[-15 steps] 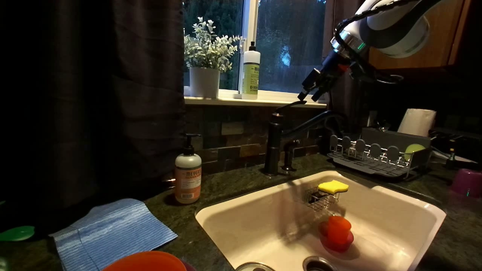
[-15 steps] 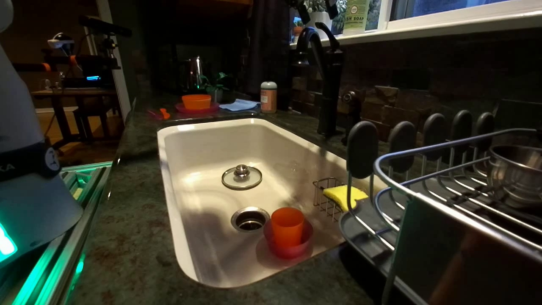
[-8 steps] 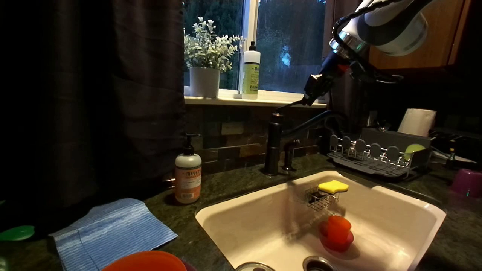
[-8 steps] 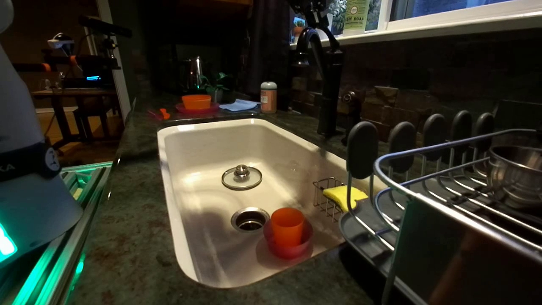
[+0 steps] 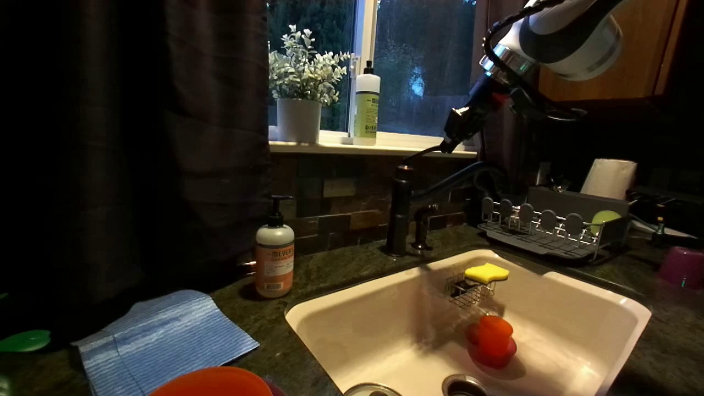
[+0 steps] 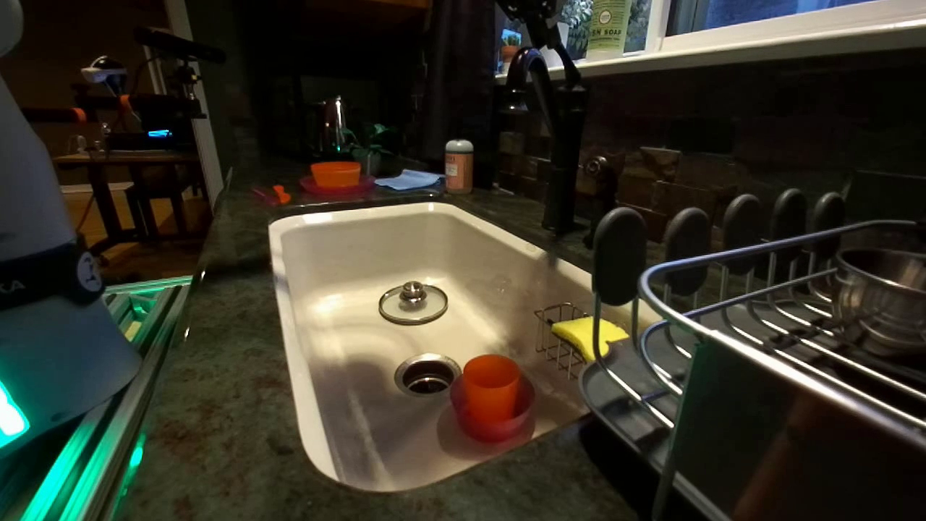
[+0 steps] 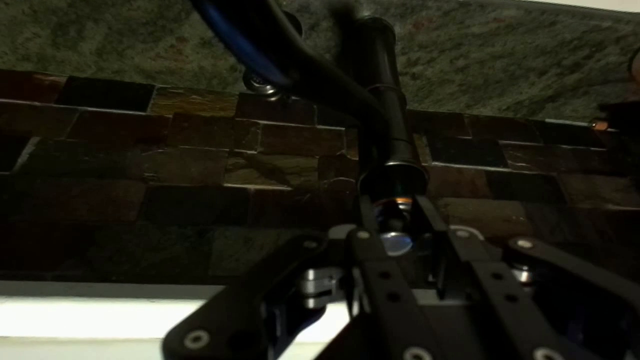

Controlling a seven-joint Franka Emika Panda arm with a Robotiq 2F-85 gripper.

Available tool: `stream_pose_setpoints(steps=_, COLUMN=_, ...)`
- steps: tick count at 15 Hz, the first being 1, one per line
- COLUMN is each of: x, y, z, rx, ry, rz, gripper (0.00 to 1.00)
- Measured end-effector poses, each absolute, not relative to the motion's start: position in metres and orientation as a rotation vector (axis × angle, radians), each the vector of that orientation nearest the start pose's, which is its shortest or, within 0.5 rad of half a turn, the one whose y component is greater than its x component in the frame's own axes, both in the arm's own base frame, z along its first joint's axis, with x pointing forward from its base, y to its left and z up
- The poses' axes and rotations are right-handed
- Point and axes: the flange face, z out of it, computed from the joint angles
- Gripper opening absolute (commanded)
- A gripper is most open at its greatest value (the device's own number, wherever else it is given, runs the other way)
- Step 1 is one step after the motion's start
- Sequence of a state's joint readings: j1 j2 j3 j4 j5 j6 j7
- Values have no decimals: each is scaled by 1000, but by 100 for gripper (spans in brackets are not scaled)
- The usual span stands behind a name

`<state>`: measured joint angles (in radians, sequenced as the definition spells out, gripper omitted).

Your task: Pick up the orange cup from the dish dryer and put it in the sink, then turn on the tap

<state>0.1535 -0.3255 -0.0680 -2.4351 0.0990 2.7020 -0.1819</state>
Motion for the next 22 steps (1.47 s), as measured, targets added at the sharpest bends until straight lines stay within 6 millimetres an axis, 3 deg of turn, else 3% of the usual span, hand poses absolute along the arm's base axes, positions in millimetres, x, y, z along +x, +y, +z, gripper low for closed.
stream_pose_setpoints(steps=22, x=483, y=39, z=496, rx=-2923, ry=-348, rz=-966, gripper=6)
